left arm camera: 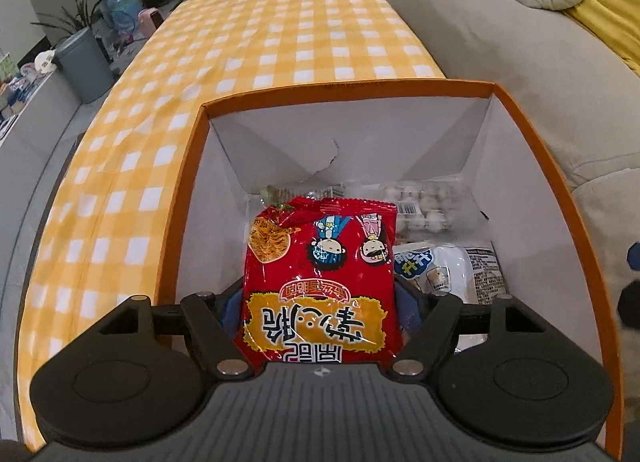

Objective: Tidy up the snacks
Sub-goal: 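Lower the red printed bag into the box and open the left tool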

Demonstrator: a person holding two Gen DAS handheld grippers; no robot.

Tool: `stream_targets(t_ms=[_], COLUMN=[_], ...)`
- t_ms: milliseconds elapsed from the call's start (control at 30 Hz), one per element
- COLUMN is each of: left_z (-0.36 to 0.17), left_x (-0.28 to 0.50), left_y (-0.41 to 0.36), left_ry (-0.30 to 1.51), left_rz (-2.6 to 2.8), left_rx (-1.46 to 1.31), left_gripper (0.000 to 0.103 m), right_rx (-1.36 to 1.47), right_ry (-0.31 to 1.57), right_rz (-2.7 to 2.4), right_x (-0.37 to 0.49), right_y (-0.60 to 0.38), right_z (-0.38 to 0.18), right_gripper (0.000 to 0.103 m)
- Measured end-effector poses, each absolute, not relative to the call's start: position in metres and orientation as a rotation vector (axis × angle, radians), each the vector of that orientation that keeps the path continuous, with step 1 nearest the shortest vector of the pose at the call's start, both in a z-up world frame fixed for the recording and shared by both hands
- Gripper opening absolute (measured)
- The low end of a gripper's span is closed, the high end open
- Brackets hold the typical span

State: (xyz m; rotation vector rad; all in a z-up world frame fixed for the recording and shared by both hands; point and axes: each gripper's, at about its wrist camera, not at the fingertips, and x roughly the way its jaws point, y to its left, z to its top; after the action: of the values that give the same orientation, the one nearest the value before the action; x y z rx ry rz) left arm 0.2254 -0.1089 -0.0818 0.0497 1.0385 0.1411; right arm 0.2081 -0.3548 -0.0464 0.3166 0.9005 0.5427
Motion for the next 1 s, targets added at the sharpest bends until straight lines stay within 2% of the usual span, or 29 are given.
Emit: stream_targets(t_ms=[600, 800, 1000], left_z=[-0.005, 0.018, 0.018], left_x=[0.175, 0.129, 0.099], left_y=[-0.093, -0.077, -0.059], left_ry=[0.907, 0.899, 0.984], left_rz=[0.131, 0.117, 0.119], left_rx=[0.030, -0.008, -0.041], left_gripper=[0.091, 0.091, 0.091], right_rx=[0.301, 0.151, 0.006], right_ry=[0.967, 1.115, 1.294], right_rz=[0.487, 0.445, 0.344], right_x=[0.195, 0.165, 0.114], right_y=[-0.336, -0.289, -0.247], right_z=[-0.030, -0.010, -0.014], right_gripper=[0.100, 0.100, 0.100])
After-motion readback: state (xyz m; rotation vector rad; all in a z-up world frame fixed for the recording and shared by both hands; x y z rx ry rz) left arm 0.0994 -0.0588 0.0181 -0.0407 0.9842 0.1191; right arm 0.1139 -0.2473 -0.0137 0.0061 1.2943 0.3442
